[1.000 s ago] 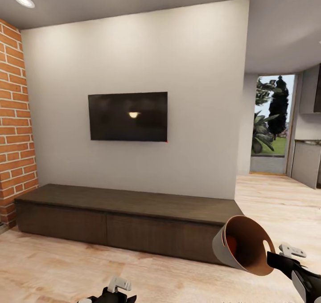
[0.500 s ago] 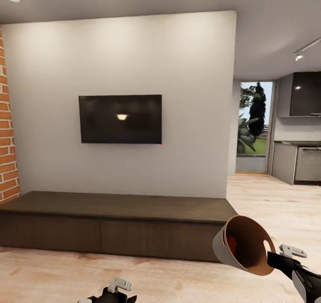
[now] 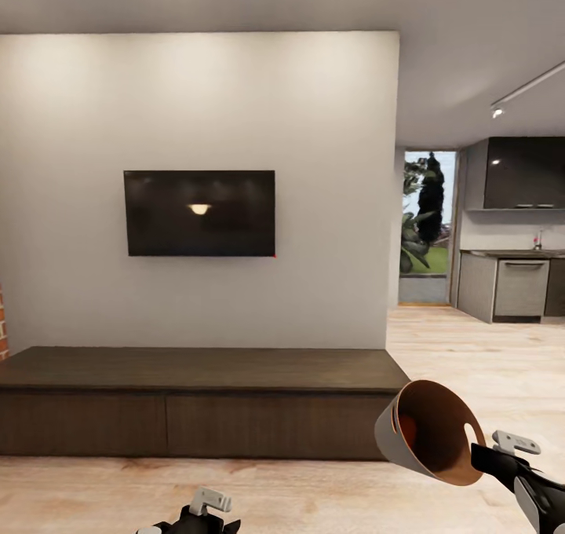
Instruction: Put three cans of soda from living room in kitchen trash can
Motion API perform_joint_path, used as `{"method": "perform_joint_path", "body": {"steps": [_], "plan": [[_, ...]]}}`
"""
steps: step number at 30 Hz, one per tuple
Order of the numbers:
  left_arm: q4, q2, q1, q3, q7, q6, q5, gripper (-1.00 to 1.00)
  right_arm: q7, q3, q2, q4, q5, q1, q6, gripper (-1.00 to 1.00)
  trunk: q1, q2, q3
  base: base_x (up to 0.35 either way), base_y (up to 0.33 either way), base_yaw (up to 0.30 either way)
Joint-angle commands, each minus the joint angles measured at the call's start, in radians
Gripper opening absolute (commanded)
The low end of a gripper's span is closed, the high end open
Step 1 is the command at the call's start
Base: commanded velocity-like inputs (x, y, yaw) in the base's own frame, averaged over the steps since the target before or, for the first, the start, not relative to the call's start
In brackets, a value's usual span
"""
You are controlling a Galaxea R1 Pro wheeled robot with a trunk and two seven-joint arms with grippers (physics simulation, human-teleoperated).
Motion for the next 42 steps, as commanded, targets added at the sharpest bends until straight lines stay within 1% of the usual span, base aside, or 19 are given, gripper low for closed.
{"method": "perform_joint_path", "body": {"steps": [1, 9, 16, 22, 42], "plan": [[0.0, 0.0, 0.0, 0.0, 0.0, 0.0, 0.0, 1.0, 0.007, -0.007, 0.0, -0.002, -0.009, -0.001, 0.001, -1.0, 0.0, 0.0, 0.0, 0.0, 0.005, -0.016], [0.0, 0.0, 0.0, 0.0, 0.0, -0.001, -0.001, 1.0, 0.007, -0.006, 0.0, -0.002, -0.009, -0.001, 0.001, -1.0, 0.0, 0.0, 0.001, -0.037, 0.013, -0.005], [0.001, 0.0, 0.0, 0.0, 0.0, -0.001, -0.001, 1.0, 0.007, -0.007, 0.0, -0.002, -0.009, -0.001, 0.001, -1.0, 0.0, 0.0, 0.001, -0.246, 0.101, -0.006], [0.001, 0.0, 0.0, 0.0, 0.0, -0.001, -0.001, 1.0, 0.007, -0.006, 0.0, -0.002, -0.009, -0.001, 0.001, -1.0, 0.0, 0.0, 0.006, -0.247, 0.104, -0.113], [0.001, 0.0, 0.0, 0.0, 0.0, -0.002, 0.003, 1.0, 0.008, -0.001, 0.001, -0.002, -0.008, -0.001, 0.001, -1.0, 0.0, 0.0, 0.008, -0.014, 0.006, -0.013]]}}
